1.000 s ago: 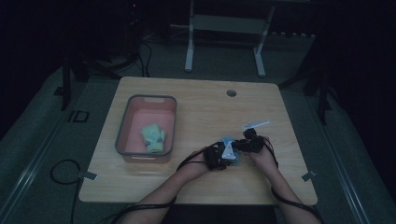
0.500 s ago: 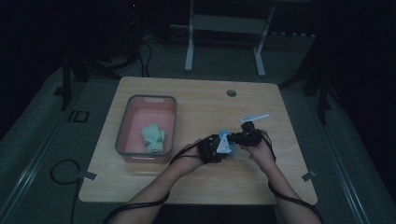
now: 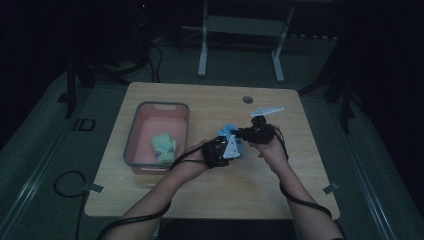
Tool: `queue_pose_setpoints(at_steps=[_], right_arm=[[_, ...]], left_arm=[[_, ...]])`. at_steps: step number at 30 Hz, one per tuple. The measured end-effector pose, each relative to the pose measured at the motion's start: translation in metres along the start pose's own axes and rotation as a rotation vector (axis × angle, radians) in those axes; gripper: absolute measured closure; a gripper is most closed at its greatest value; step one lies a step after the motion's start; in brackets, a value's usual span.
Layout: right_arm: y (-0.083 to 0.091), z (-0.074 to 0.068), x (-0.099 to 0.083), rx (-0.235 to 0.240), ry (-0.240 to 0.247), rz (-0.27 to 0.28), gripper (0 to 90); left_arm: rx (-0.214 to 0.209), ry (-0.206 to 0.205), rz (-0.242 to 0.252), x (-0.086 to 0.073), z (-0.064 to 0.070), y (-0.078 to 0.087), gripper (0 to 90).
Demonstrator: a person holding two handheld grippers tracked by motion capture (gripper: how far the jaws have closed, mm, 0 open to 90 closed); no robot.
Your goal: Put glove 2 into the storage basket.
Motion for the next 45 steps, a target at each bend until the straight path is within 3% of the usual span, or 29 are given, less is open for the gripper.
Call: queue_pose_setpoints(at_steps=[9, 13, 24, 39, 45], right_arm=[[-0.007, -0.017, 0.032, 0.023, 0.04, 0.023, 82.9], [-0.015, -0.025, 0.044, 0.034, 0.058, 0.025, 82.8], [-0.039, -0.044, 0.073, 0.073, 0.083, 0.017, 82.8], [-0.08, -0.079, 0.102, 0.124, 0.134, -0.002, 82.8], [-0.105, -0.096, 0.111, 0.166, 0.141, -0.007, 82.7]], left_arm=[[0.059, -0.008, -0.005, -0.001, -0.014, 0.029, 76.0], [0.093, -0.013, -0.009, -0.006, -0.019, 0.041, 76.0], [0.136, 0.009, -0.034, -0.019, -0.033, 0.066, 76.2], [0.194, 0.055, -0.087, -0.055, -0.046, 0.104, 76.3], [0.218, 0.088, -0.104, -0.078, -0.05, 0.12, 76.4]])
Point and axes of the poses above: each handheld gripper's, and its own axes: y roughly backward along the jaws, x roughly out of its top, z roughly to its right, the point moved 1 cm from there along -y, roughly forward along the jaws, and after that the axes turned 4 degrees about z, right-handed, at the moved point
